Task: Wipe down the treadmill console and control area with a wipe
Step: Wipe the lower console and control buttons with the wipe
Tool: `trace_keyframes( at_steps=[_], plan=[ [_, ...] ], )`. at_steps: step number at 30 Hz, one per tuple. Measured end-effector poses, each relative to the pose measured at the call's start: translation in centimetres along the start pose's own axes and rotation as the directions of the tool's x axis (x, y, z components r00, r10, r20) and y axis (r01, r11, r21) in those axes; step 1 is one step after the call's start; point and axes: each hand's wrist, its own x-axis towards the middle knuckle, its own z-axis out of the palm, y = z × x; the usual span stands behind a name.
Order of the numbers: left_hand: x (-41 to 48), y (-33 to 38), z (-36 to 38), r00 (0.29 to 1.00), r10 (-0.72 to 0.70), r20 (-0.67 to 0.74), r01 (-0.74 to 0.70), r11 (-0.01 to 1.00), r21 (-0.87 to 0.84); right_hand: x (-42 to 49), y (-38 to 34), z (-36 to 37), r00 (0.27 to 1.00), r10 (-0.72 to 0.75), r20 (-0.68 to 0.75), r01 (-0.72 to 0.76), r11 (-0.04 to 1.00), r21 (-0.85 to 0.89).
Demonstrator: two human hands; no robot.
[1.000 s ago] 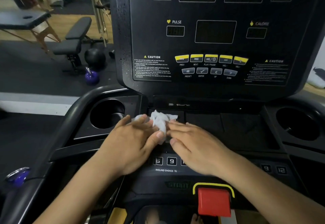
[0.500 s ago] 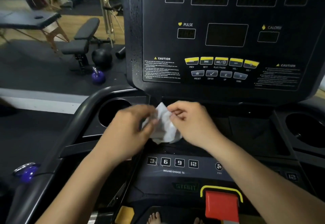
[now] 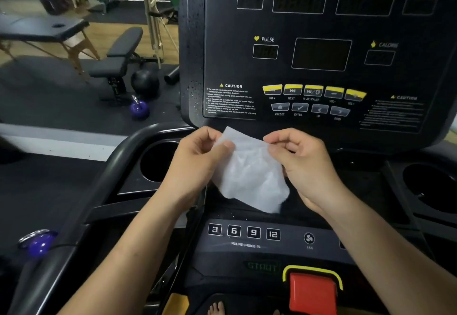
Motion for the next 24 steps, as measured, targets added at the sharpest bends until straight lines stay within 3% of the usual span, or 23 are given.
trace_keyframes(
  at_steps=[2,3,4,5,6,7,8,9,11,14,19,24],
  plan=[
    [0.0,-0.4,0.0,0.999,0.036,-0.014,-0.035,0.997,0.072,-0.1,0.3,-0.4,1.0,-0.015,0.027,0.017,0.995,-0.094],
    [0.0,-0.8,-0.3,0.995,0.095,-0.017,-0.087,0.96,0.267,-0.2,0.7,-0.6,0.997,-0.048,0.058,0.06,0.974,-0.218],
    [0.0,-1.4,-0.7,0.981,0.196,-0.004,-0.164,0.831,0.532,-0.5,1.1,-1.0,0.991,-0.107,0.084,0.131,0.917,-0.377],
    [0.0,-1.8,-1.1,0.947,0.318,0.052,-0.245,0.605,0.758,-0.7,1.5,-1.3,0.978,-0.185,0.099,0.21,0.837,-0.506],
    [0.0,-2.0,-1.4,0.896,0.418,0.151,-0.329,0.396,0.858,-1.1,1.6,-1.7,0.955,-0.276,0.111,0.288,0.761,-0.582],
    [-0.1,-1.9,-1.4,0.849,0.458,0.264,-0.42,0.28,0.863,-1.5,1.8,-1.8,0.925,-0.355,0.132,0.358,0.707,-0.61],
    [-0.2,-1.7,-1.3,0.812,0.448,0.373,-0.511,0.237,0.826,-1.9,1.7,-1.8,0.9,-0.397,0.179,0.417,0.671,-0.613],
    [-0.2,-1.7,-1.0,0.785,0.395,0.477,-0.589,0.235,0.773,-2.4,1.6,-1.4,0.885,-0.386,0.259,0.46,0.642,-0.614],
    [-0.1,-2.0,-0.3,0.76,0.196,0.62,-0.65,0.229,0.724,-3.1,1.8,-0.2,0.864,-0.173,0.472,0.48,0.562,-0.674],
    [-0.4,-2.8,-0.9,0.781,-0.009,0.624,-0.614,0.175,0.77,-3.6,2.2,0.4,0.808,0.113,0.578,0.495,0.402,-0.771],
    [-2.9,-2.4,-2.0,0.787,-0.004,0.617,-0.606,0.179,0.775,-5.0,0.8,-0.7,0.759,0.185,0.624,0.527,0.388,-0.756],
    [-1.0,-2.7,-0.5,0.856,-0.071,0.512,-0.5,0.137,0.855,-2.3,1.1,-0.1,0.816,0.156,0.557,0.482,0.349,-0.804]
  ],
)
